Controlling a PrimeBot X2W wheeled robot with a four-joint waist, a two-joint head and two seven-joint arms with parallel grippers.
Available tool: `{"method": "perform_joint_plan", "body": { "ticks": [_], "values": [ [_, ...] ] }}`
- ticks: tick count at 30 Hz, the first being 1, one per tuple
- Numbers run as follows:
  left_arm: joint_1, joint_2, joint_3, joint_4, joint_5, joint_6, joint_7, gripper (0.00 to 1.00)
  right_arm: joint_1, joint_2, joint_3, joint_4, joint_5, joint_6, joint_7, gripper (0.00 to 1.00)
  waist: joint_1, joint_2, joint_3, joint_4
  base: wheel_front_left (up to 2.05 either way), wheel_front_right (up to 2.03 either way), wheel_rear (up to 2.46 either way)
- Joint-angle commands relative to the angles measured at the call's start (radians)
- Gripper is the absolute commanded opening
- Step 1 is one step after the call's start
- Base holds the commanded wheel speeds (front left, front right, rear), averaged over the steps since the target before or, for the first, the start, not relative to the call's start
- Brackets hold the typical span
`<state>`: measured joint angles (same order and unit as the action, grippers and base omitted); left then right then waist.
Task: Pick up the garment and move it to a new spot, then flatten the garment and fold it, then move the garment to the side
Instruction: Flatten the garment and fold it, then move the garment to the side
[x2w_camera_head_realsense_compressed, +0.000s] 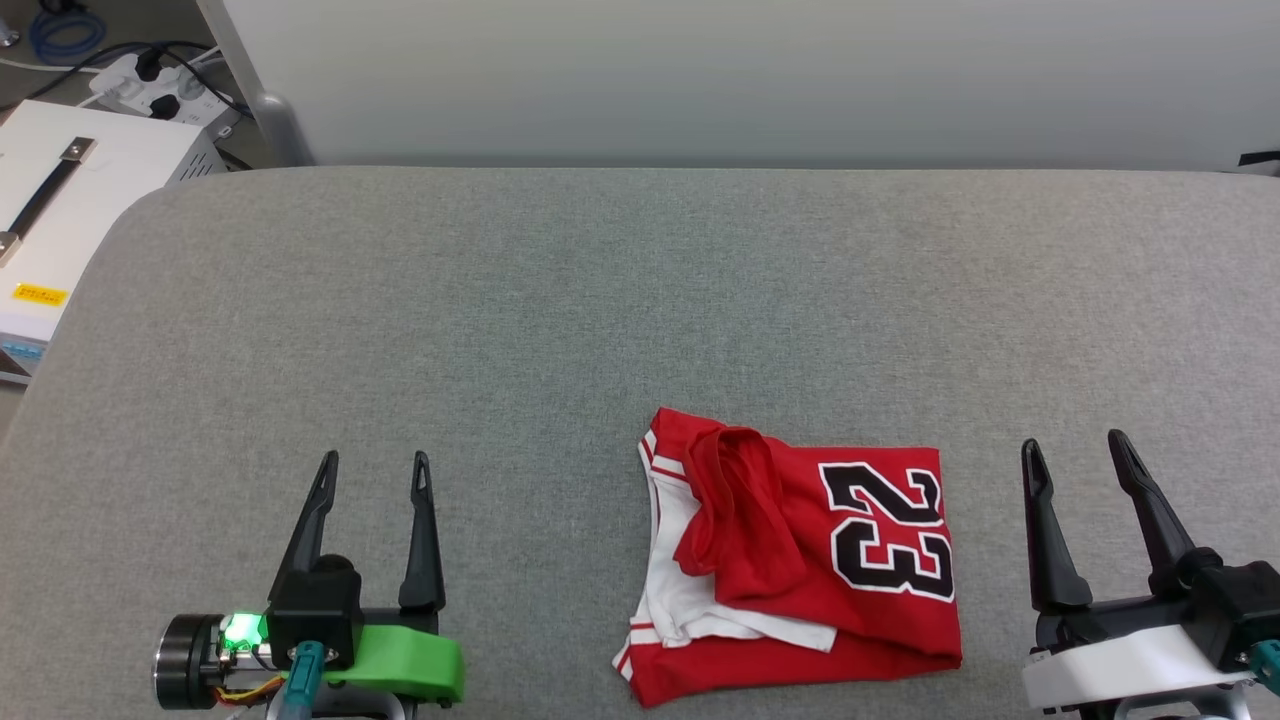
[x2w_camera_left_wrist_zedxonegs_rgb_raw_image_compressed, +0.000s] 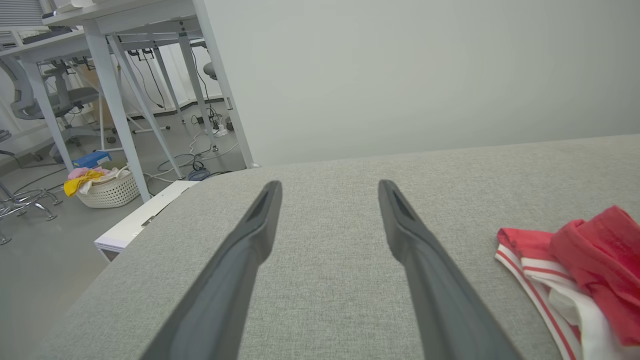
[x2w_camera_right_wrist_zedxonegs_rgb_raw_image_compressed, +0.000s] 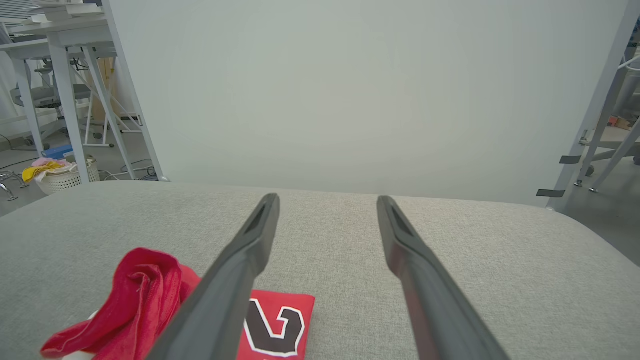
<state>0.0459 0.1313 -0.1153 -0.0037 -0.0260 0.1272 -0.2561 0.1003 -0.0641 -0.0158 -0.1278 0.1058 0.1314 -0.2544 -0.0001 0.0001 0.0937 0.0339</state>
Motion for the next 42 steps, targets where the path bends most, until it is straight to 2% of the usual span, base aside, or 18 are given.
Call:
{"method": "perform_joint_plan", "body": {
  "ticks": [1, 7, 11, 15, 18, 19, 22, 24, 28, 34, 42],
  "values": [
    [0.016, 0.0, 0.004, 0.003, 0.003, -0.003, -0.006, 1.0, 0.005, 0.003, 0.004, 0.0, -0.007, -0.001, -0.007, 1.0, 0.0001, -0.0001, 0.001, 0.0, 0.0, 0.0, 0.0],
    [0.008, -0.002, 0.005, 0.005, 0.004, -0.004, -0.006, 1.0, -0.023, -0.011, 0.002, -0.002, -0.025, -0.001, -0.007, 1.0, 0.0001, -0.0001, 0.012, 0.004, 0.0, 0.0, 0.0],
    [-0.005, -0.006, 0.005, 0.007, 0.004, -0.006, -0.006, 1.0, -0.1, -0.041, -0.013, -0.012, -0.024, -0.001, -0.007, 1.0, 0.0001, -0.0001, 0.027, 0.007, 0.0, 0.0, 0.0],
    [-0.019, -0.009, 0.002, 0.011, 0.005, -0.009, -0.006, 1.0, -0.202, -0.099, -0.009, 0.006, -0.003, -0.001, 0.011, 1.0, 0.0001, -0.0001, 0.036, 0.012, 0.0, 0.0, 0.0],
    [-0.026, -0.01, 0.001, 0.012, 0.006, -0.011, -0.006, 1.0, -0.281, -0.172, 0.042, 0.03, 0.071, -0.001, 0.143, 1.0, 0.0001, -0.0001, 0.045, 0.017, 0.0, 0.0, 0.0],
    [-0.03, -0.011, 0.0, 0.013, 0.008, -0.012, -0.006, 1.0, -0.333, -0.242, 0.111, 0.041, 0.2, -0.001, 0.338, 1.0, 0.0001, -0.0001, 0.051, 0.021, 0.0, 0.0, 0.0],
    [-0.034, -0.012, -0.001, 0.012, 0.009, -0.012, -0.006, 1.0, -0.366, -0.326, 0.172, 0.044, 0.329, -0.001, 0.531, 1.0, 0.0001, -0.0001, 0.061, 0.027, 0.0, 0.0, 0.0],
    [-0.038, -0.014, -0.003, 0.011, 0.009, -0.013, -0.006, 1.0, -0.369, -0.373, 0.212, 0.051, 0.415, -0.001, 0.652, 1.0, 0.0001, -0.0001, 0.068, 0.031, 0.0, 0.0, 0.0],
    [-0.048, -0.018, -0.006, 0.011, 0.009, -0.012, -0.006, 1.0, -0.355, -0.425, 0.26, 0.078, 0.581, -0.001, 0.852, 1.0, 0.0001, -0.0001, 0.081, 0.04, 0.0, 0.0, 0.0],
    [-0.071, -0.023, -0.013, 0.015, 0.008, -0.019, -0.006, 1.0, -0.339, -0.443, 0.298, 0.132, 0.702, -0.001, 0.981, 1.0, 0.0001, -0.0001, 0.108, 0.061, 0.0, 0.0, 0.0],
    [-0.09, -0.027, -0.014, 0.014, 0.01, -0.02, -0.006, 1.0, -0.338, -0.427, 0.383, 0.229, 0.722, -0.001, 0.982, 1.0, 0.0001, -0.0001, 0.149, 0.088, 0.0, 0.0, 0.0]
  ]
}}
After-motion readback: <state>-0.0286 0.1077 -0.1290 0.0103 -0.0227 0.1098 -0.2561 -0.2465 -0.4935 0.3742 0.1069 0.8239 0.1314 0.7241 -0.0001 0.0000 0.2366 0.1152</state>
